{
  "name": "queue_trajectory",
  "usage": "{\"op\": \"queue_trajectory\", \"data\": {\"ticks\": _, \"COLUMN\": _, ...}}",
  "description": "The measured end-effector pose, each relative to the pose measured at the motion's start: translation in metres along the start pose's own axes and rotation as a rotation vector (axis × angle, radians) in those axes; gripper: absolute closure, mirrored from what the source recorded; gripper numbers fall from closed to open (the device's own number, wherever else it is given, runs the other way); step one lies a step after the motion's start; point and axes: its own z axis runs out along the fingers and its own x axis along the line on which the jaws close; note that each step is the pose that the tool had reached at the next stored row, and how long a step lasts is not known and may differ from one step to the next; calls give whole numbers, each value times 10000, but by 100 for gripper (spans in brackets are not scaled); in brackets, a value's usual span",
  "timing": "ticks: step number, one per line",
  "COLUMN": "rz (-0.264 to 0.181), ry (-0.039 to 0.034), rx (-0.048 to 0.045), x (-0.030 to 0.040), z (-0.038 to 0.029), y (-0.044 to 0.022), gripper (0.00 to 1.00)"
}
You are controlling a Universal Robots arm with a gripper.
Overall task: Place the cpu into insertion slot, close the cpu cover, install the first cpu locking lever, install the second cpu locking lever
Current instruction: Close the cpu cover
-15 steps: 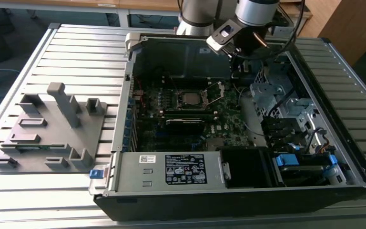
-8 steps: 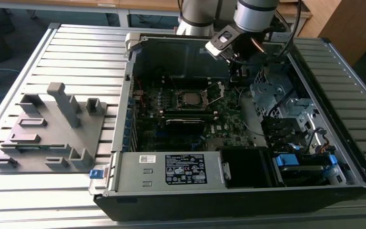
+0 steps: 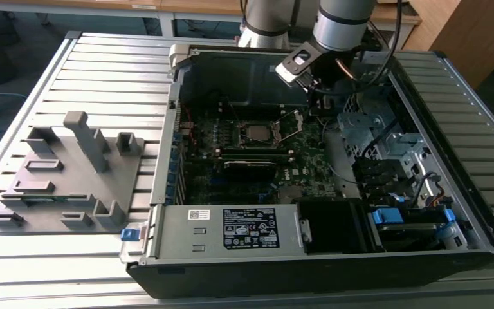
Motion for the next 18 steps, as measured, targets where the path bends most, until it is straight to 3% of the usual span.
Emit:
{"op": "queue_trajectory", "data": {"ticks": 7, "rz": 2, "ry": 35, "rx": 0, "x": -1, "z": 7, "y": -31, "gripper": 90}}
{"op": "queue_trajectory", "data": {"ticks": 18, "rz": 2, "ry": 76, "rx": -22, "x": -10, "z": 4, "y": -271, "gripper": 90}}
